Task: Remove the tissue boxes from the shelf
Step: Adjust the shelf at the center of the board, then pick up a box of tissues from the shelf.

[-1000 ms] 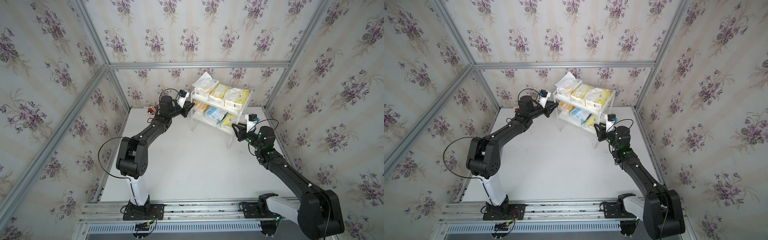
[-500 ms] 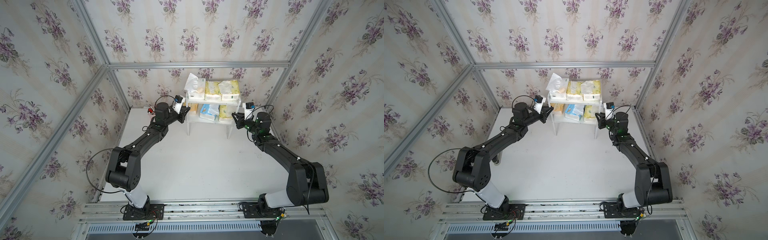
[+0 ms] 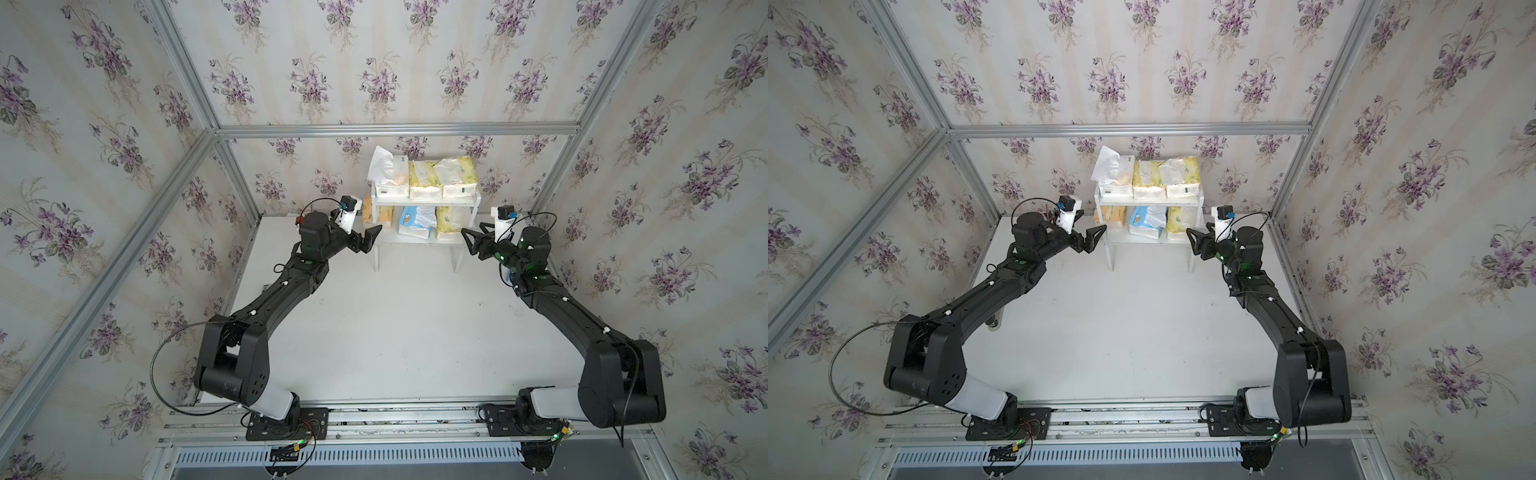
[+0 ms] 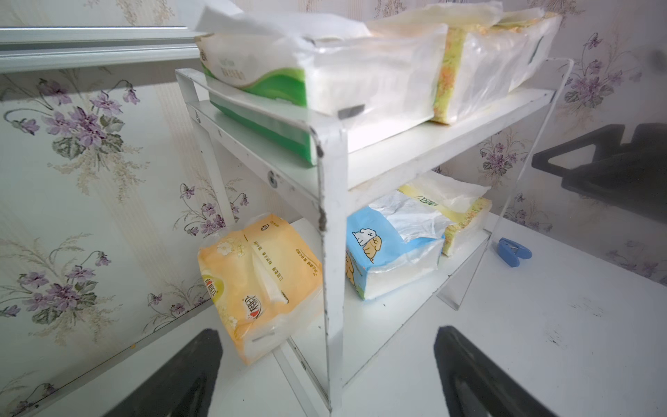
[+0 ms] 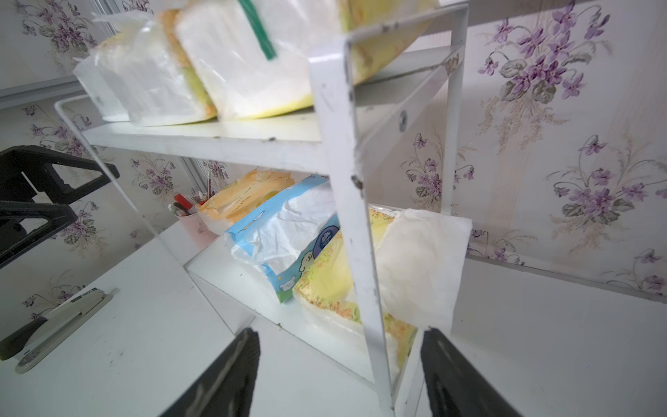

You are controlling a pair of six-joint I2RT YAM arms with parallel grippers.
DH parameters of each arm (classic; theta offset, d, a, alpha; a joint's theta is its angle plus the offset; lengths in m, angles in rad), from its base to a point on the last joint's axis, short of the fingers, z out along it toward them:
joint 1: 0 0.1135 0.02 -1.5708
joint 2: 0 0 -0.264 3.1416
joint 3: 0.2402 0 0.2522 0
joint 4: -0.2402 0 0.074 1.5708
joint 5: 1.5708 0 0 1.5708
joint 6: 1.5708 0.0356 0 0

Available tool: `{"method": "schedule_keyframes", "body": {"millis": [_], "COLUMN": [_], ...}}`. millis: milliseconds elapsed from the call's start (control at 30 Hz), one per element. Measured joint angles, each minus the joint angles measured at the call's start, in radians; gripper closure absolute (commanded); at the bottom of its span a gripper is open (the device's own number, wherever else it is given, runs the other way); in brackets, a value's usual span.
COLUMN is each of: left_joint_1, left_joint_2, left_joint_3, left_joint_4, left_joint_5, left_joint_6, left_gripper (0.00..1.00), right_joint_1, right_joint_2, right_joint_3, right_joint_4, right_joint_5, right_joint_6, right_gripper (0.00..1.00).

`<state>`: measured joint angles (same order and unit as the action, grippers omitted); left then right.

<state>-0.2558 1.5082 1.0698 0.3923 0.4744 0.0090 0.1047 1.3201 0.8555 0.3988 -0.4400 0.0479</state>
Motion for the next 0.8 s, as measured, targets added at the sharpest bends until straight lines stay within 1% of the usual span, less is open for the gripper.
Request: {"method": "schedule_keyframes", "body": {"millis": [100, 200, 300, 400, 467, 567, 667, 800], "left_joint_1": [0.008, 0.013, 0.013, 0.012, 0.012, 0.013, 0.013, 0.013], "left_joint_2": [-0.087, -0.196, -0.305, -0.408, -0.462, -0.525, -0.573, -0.617], "left_joint_3": [-0.072, -0.14, -0.208, -0.276, -0.302, -0.317, -0.338, -0.382], "left_joint_4": [-0.002, -0.017, -0.039, -0.098, -0.15, -0.243, -0.321, -0.405], "left_joint_5": [-0.034, -0.076, -0.128, -0.192, -0.227, -0.254, -0.261, -0.261], "left_joint_6": [-0.033, -0.08, -0.125, -0.169, -0.192, -0.227, -0.266, -0.303], "left_gripper": [0.01, 0.01, 0.01, 0.01, 0.01, 0.01, 0.01, 0.01], "right_joint_1": [0.0, 0.0, 0.0, 0.0, 0.0, 0.0, 0.002, 0.025], "right_joint_2": [-0.116, -0.213, -0.277, -0.284, -0.259, -0.185, -0.084, 0.105], "right_joint_3": [-0.04, -0.042, 0.012, 0.121, 0.211, 0.373, 0.528, 0.777], "right_joint_4": [-0.067, -0.147, -0.241, -0.345, -0.421, -0.536, -0.631, -0.769], "right_joint_5": [0.055, 0.097, 0.114, 0.133, 0.132, 0.132, 0.122, 0.117], "right_joint_6": [-0.017, -0.02, 0.013, 0.074, 0.114, 0.171, 0.213, 0.236], "right_gripper": [0.21, 0.22, 0.21, 0.24, 0.27, 0.3, 0.32, 0.34]}}
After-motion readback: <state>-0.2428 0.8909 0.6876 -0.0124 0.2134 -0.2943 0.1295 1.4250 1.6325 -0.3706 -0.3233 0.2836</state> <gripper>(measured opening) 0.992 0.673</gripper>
